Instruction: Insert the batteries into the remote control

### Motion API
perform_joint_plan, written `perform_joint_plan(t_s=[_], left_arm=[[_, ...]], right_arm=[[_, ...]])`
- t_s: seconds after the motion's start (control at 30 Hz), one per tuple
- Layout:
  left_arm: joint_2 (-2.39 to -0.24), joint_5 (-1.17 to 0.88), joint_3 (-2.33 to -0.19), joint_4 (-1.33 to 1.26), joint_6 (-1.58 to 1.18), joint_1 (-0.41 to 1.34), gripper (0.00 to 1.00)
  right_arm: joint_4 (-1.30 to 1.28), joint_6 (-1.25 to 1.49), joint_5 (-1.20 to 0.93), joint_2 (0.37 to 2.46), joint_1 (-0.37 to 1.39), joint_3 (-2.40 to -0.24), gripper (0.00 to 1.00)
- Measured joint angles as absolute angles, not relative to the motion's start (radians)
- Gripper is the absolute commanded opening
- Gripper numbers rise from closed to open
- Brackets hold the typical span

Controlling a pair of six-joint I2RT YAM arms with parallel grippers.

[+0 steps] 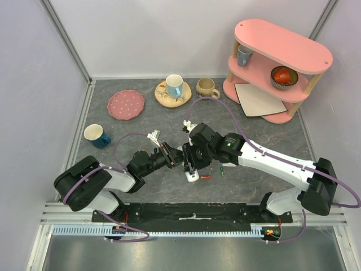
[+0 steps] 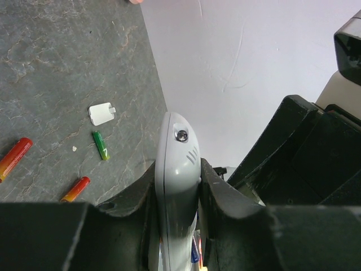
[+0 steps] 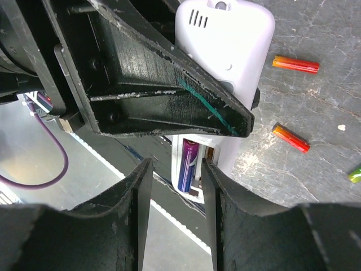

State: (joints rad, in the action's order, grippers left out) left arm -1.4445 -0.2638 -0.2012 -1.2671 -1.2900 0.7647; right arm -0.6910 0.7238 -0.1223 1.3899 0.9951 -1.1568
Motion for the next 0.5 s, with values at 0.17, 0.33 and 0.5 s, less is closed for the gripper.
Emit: perform_joint_plan(t_s=[0.17,0.33,0.5], left_arm=[[-1.444,-0.264,-0.204,-1.267,-1.290,0.765,0.02],[-1.444,-0.267,-0.204,-1.275,-1.290,0.765,0.02],[-1.444,-0.267,-0.205,-1.282,-1.290,0.765,0.02]], right_arm=[[-0.725,0.707,-0.108,1.377,0.997,-1.175,0.49],[-0.776,0.693,-0.084,1.362,0.997,-1.208,0.51],[-0.795,0.683,-0.057,1.341,0.995,-1.246,0.51]])
